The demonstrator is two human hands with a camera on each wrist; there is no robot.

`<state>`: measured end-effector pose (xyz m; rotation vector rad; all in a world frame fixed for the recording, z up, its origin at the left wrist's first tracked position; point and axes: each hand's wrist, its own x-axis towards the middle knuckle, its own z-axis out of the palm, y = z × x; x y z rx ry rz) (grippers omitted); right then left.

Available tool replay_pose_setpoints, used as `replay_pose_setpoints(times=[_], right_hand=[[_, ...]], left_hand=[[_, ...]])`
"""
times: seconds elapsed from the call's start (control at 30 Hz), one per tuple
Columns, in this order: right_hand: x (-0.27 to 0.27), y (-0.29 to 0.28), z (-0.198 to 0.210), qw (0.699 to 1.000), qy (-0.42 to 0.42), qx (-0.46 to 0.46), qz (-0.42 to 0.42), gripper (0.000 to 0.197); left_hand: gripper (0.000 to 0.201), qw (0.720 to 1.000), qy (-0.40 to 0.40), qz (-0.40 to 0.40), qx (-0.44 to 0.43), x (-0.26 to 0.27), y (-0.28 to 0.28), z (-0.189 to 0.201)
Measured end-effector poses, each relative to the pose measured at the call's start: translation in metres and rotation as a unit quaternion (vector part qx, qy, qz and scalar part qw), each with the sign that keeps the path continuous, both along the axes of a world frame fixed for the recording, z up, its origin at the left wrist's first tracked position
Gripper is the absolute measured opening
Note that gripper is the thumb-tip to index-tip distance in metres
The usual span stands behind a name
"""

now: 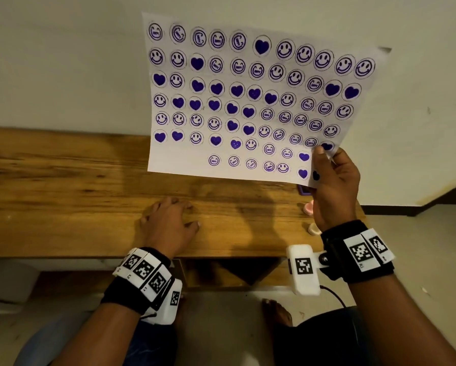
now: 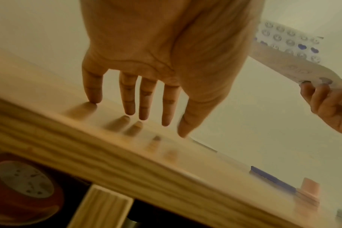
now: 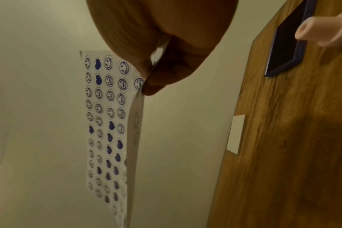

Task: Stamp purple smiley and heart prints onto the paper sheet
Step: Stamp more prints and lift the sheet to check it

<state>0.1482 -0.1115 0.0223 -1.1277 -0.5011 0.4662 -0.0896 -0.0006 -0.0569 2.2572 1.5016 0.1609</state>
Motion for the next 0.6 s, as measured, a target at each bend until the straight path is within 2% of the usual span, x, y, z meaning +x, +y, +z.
replay_pose_setpoints(times=[0.1, 0.2, 0.27, 0.33, 0.43, 0.5, 0.6], right_hand=[[0.0, -0.001, -0.011, 0.997, 0.028, -0.074, -0.007, 0.01], [-0.001, -0.003, -0.031, 0.988, 0.061, -0.143, -0.017, 0.008], [-0.004, -0.005, -0.048, 0.979, 0.064, -0.191, -0.016, 0.008], [-0.009, -0.007, -0.067, 0.97, 0.051, -0.238, -0.002, 0.007], [-0.015, -0.01, -0.089, 0.955, 0.023, -0.297, 0.007, 0.007], [-0.019, -0.012, -0.101, 0.945, 0.001, -0.327, 0.016, 0.009], [-0.021, -0.013, -0.111, 0.935, -0.033, -0.352, 0.019, 0.01]], left_hand=[[0.045, 0.992, -0.093, 0.084, 0.025, -0.004, 0.009, 0.001], [0.044, 0.96, -0.204, 0.176, 0.073, -0.013, 0.021, 0.006], [0.04, 0.926, -0.312, 0.195, 0.087, -0.018, 0.027, 0.005], [0.035, 0.905, -0.373, 0.178, 0.101, -0.019, 0.028, 0.001], [0.027, 0.915, -0.365, 0.116, 0.125, -0.015, 0.026, -0.004], [0.029, 0.943, -0.298, 0.051, 0.141, -0.01, 0.023, -0.007], [0.04, 0.98, -0.172, -0.025, 0.099, -0.004, 0.016, -0.015]])
